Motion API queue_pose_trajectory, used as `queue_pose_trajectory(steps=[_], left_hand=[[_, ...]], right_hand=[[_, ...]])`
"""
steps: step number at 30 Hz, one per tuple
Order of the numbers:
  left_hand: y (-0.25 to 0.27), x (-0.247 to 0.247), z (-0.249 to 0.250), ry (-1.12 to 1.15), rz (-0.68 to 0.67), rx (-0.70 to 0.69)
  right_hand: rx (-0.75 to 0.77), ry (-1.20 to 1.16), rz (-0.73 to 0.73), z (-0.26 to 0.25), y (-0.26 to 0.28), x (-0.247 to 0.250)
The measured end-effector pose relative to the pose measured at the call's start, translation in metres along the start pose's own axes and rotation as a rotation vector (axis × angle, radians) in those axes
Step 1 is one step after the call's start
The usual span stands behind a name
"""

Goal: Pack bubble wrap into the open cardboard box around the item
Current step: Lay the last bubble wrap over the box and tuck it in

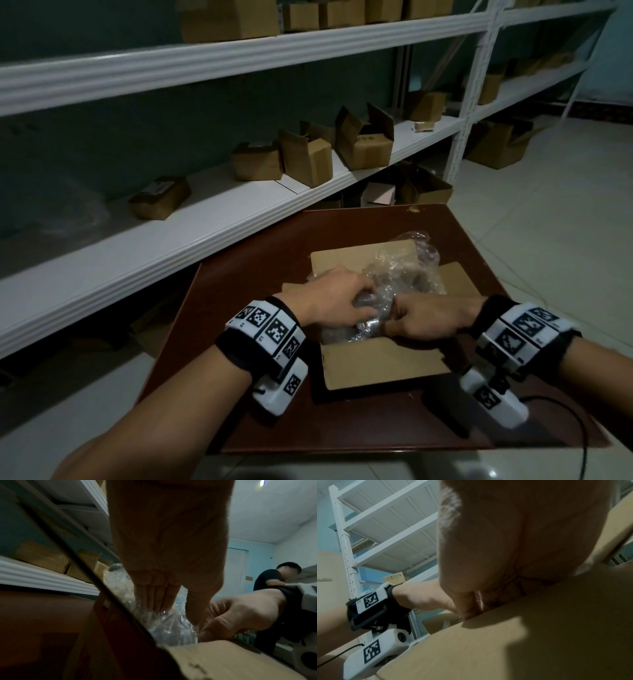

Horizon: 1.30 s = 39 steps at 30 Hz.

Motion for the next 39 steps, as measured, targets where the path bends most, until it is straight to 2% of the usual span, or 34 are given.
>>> queue_pose_trajectory(steps=[6, 9, 13, 17, 19, 22, 24, 25, 27, 29, 35, 39], left_hand=[[-0.011, -0.021, -0.011, -0.014, -0.122, 0.078], [-0.014, -0.033, -0.015, 0.001, -0.170, 0.109], [-0.014, -0.043, -0.021, -0.011, -0.201, 0.154], [-0.014, -0.042, -0.020, -0.013, -0.174, 0.164], [-0.013, -0.041, -0.018, 0.006, -0.170, 0.160], [-0.013, -0.042, -0.017, 0.028, -0.179, 0.148], [-0.012, -0.041, -0.017, -0.003, -0.183, 0.168], [-0.012, -0.040, -0.017, -0.012, -0.175, 0.170], [-0.013, -0.039, -0.016, -0.009, -0.156, 0.162], [-0.013, -0.040, -0.018, 0.005, -0.162, 0.179], [-0.014, -0.041, -0.020, 0.048, -0.166, 0.192], [-0.019, -0.045, -0.022, 0.009, -0.152, 0.166]], right_hand=[[-0.027, 0.069, 0.023, 0.007, -0.001, 0.001], [-0.019, 0.094, -0.009, 0.008, -0.002, -0.003], [0.035, 0.135, -0.009, 0.006, -0.002, -0.002], [0.168, 0.267, 0.035, -0.017, 0.007, 0.002], [0.253, 0.288, 0.115, -0.041, 0.021, 0.014], [0.341, 0.342, 0.395, -0.078, 0.049, 0.049], [0.293, 0.545, 0.557, -0.088, 0.057, 0.063], [0.220, 0.635, 0.587, -0.085, 0.054, 0.066], [0.025, 0.706, 0.546, -0.064, 0.045, 0.070], [-0.132, 0.674, 0.451, -0.041, 0.037, 0.071], [-0.199, 0.473, 0.251, -0.009, 0.020, 0.064], [-0.294, 0.355, 0.116, 0.010, 0.009, 0.051]])
Point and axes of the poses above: each hand's wrist, its own y-axis away from the middle knuckle, its own x-axis out of the back of the hand, z = x × y, the point moved 9 cm from there along -y, towards the middle knuckle, and after that the axes turned 7 degrees about -z, right-handed, at the moved point
